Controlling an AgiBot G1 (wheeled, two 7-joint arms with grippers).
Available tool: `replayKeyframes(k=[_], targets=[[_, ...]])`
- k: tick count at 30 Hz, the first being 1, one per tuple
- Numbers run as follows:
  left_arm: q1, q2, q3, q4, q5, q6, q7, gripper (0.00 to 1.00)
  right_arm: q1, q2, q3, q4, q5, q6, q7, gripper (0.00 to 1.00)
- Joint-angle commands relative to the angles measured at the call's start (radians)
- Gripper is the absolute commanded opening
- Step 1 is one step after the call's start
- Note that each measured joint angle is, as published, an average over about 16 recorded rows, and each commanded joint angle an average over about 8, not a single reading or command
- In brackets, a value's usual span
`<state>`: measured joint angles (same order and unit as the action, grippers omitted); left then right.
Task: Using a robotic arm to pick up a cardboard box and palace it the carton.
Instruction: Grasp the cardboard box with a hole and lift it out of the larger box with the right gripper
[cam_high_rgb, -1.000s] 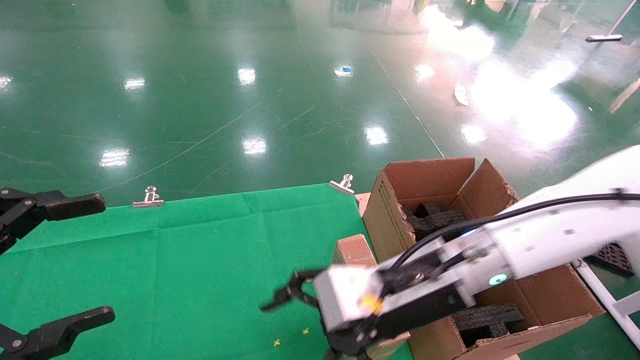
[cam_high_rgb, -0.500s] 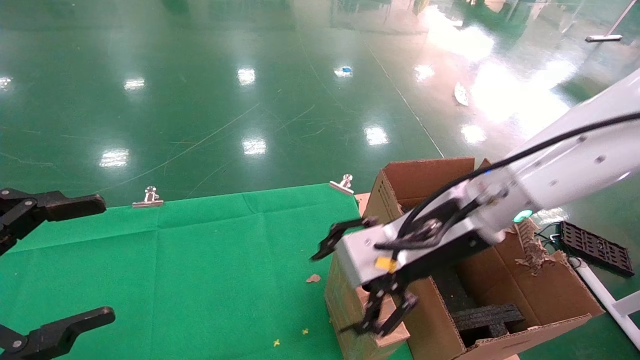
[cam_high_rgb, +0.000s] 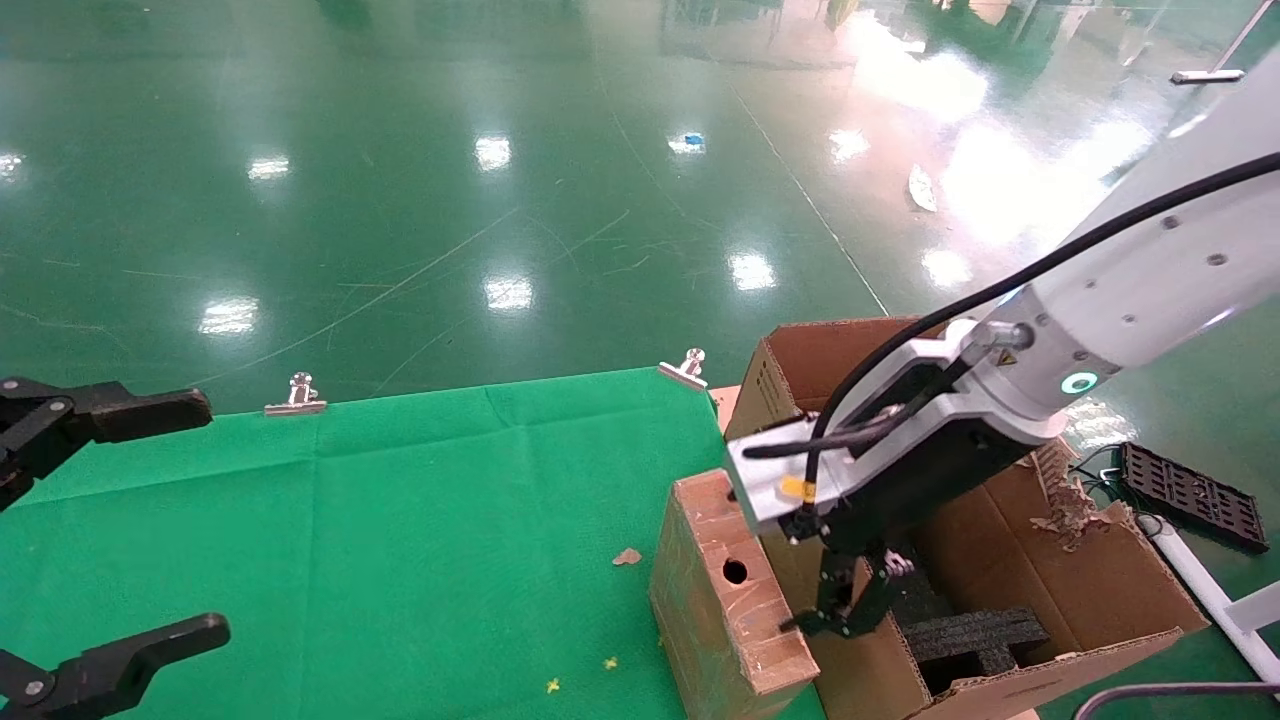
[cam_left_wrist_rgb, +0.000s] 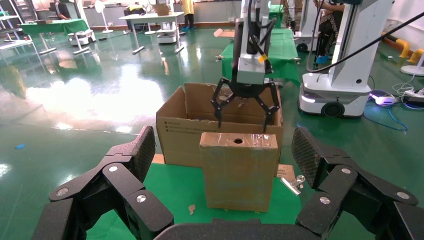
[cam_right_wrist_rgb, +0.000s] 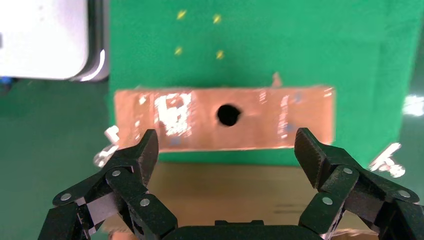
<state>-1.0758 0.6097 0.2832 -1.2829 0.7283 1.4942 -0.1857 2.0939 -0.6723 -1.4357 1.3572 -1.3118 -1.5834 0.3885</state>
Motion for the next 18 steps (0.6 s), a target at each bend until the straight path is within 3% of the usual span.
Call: replayKeyframes(k=[1, 11, 15, 18], targets=[[0.000, 0.000, 0.000, 0.000, 0.000, 0.000, 0.000, 1.00, 0.030, -0.015, -0.057, 0.000, 0.003, 0.001, 0.016, 1.00], [0.000, 0.000, 0.001, 0.000, -0.001, 0.000, 0.000, 1.00, 0.149, -0.088, -0.237, -0.004, 0.053, 0.019, 0.118, 1.00], [0.000, 0.000, 0.001, 0.000, -0.001, -0.001, 0.001, 1.00, 0.193, -0.109, -0.279, -0.013, 0.048, 0.033, 0.280, 1.00], [0.000, -0.001, 0.001, 0.000, -0.001, -0.001, 0.001, 1.00, 0.215, -0.125, -0.310, -0.021, 0.026, 0.051, 0.491, 1.00]])
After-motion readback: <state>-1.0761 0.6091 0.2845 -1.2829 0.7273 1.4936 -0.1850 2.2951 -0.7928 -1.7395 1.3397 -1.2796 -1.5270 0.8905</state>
